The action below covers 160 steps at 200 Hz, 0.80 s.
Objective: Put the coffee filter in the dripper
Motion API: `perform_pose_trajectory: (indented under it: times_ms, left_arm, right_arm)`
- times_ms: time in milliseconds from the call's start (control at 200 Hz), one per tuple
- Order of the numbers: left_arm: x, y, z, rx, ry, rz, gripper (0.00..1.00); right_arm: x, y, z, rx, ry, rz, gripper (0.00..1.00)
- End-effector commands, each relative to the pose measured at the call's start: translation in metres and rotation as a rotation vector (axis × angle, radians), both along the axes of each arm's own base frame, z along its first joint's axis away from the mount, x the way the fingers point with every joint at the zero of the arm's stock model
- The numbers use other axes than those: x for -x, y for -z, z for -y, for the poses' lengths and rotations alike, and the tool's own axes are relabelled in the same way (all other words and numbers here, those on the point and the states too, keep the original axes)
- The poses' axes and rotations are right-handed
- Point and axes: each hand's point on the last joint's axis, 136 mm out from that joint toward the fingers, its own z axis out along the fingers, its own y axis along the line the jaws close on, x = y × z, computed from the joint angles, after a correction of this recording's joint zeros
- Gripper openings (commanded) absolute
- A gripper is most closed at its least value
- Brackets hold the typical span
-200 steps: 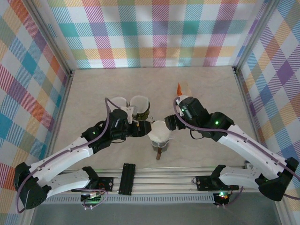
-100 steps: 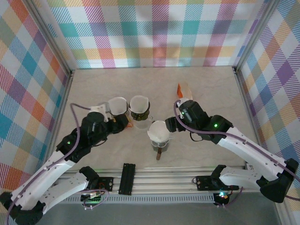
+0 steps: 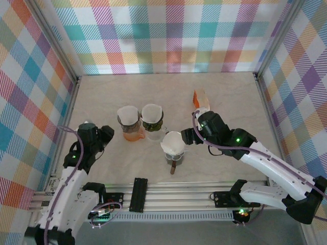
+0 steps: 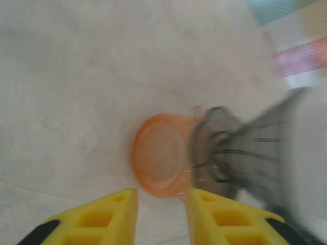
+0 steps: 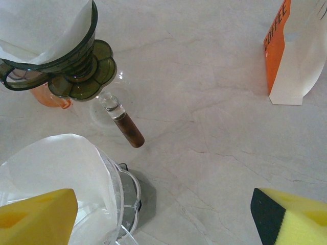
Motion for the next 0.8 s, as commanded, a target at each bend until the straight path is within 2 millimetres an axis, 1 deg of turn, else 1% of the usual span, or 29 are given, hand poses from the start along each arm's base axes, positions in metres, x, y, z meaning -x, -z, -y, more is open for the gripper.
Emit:
perform_pose_trajectory:
  times_ms: [0,55,155,200,315,360,505,795]
  left_arm:
    - [-0.019,0.006,0.018,0.146,0.027,0.049,0.21]
    - [-0.026,0.013,0.020,0.156,0.030,0.048,0.15]
    - [-0.031,0.027,0.022,0.168,0.033,0.018,0.06]
    - [-0.032,0.034,0.021,0.163,0.028,0.003,0.04]
    - [-0.036,0.044,0.020,0.169,0.020,0.000,0.03]
    - [-0.038,0.047,0.022,0.179,0.021,0.000,0.00]
    - [-0.045,0.059,0.024,0.189,0.027,-0.007,0.00]
    - [-0.061,0.062,0.030,0.218,0.046,0.024,0.00]
  right_arm:
    - [0.000,-0.005,-0.001,-0.019,-0.005,0.024,0.89]
    - [0.000,-0.005,-0.001,-0.020,-0.007,0.024,0.89]
    - [0.000,-0.004,0.000,-0.013,-0.005,0.025,0.89]
    - [-0.001,-0.003,0.000,-0.012,-0.002,0.024,0.89]
    - [0.000,-0.002,0.001,-0.009,-0.001,0.020,0.89]
    - [-0.001,-0.001,0.001,-0.008,0.001,0.018,0.89]
    - [-0.002,-0.001,0.002,-0.003,0.003,0.017,0.90]
    - [-0.003,0.002,0.004,0.007,0.012,0.011,0.90]
